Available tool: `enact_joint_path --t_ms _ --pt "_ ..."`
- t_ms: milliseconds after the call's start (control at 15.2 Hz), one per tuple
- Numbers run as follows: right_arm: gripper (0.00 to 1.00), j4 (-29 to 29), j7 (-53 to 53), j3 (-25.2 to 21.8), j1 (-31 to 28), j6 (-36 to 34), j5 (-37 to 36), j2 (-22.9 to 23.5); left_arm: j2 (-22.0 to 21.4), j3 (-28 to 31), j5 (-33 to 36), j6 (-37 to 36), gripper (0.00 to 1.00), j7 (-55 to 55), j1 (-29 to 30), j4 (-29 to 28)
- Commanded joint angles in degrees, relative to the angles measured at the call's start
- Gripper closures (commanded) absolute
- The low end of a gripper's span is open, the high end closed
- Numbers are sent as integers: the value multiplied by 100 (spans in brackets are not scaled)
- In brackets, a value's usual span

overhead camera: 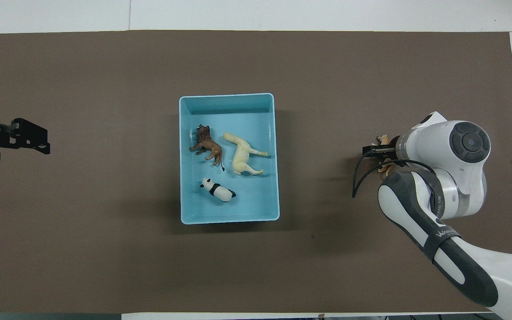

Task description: Put all toys into storage box

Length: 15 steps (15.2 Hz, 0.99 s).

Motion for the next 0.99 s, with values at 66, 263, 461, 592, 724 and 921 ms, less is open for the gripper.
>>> enact_joint_path --t_ms 66,263,461,592,724,921 --pt "56 -73 -331 44 -152 213 93 6 -32 76 -37 33 0 160 -246 -13" --pt "100 -73 -296 44 -152 204 93 6 -102 110 -45 96 0 274 -195 -101" --pt "100 23 -217 44 -125 82 101 6 -85 31 -80 157 0 650 -159 65" --pt "100 434 -208 44 -117 -512 101 -2 -93 110 -80 166 0 871 -168 163" --pt "100 927 -199 44 -99 -1182 110 24 -128 128 -80 227 0 846 -220 146" --pt "100 1139 -112 53 -64 -1325 110 33 -313 23 -72 385 0 828 -264 5"
